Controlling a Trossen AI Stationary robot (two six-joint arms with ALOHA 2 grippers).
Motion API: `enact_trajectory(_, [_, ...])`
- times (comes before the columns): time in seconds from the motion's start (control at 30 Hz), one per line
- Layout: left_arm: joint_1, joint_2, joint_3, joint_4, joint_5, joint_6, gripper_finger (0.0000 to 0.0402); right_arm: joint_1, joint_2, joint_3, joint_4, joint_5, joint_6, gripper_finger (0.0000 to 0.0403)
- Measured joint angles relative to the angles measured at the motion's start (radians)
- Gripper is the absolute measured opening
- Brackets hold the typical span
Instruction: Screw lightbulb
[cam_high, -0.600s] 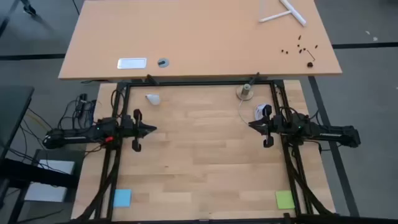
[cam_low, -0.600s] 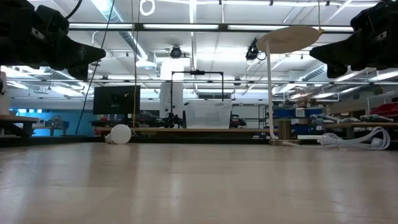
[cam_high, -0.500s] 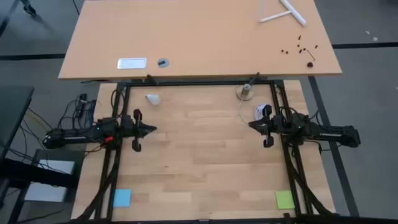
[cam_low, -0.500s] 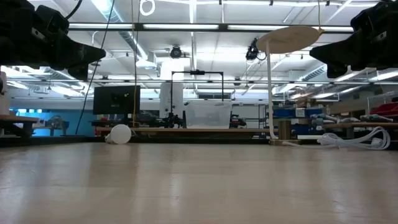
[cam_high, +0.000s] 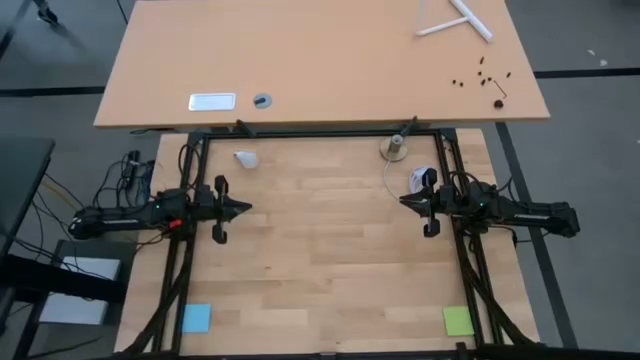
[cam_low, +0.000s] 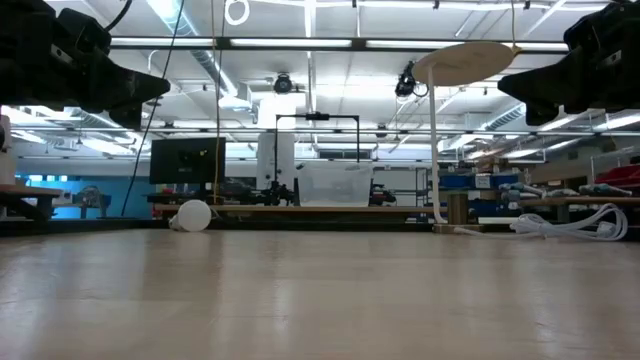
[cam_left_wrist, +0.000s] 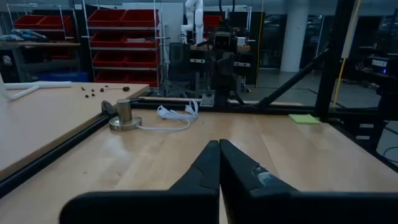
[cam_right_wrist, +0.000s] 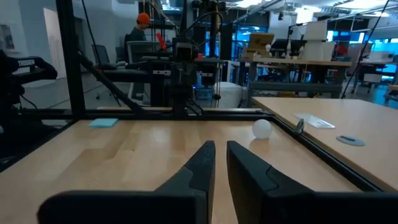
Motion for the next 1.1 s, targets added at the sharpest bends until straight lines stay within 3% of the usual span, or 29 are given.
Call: enact_trajectory(1.1, [0.0, 0.0, 0.0, 0.0, 0.0, 0.0, 0.0005, 0.0, 0.0, 0.0, 0.0, 0.0, 0.0, 0.0051])
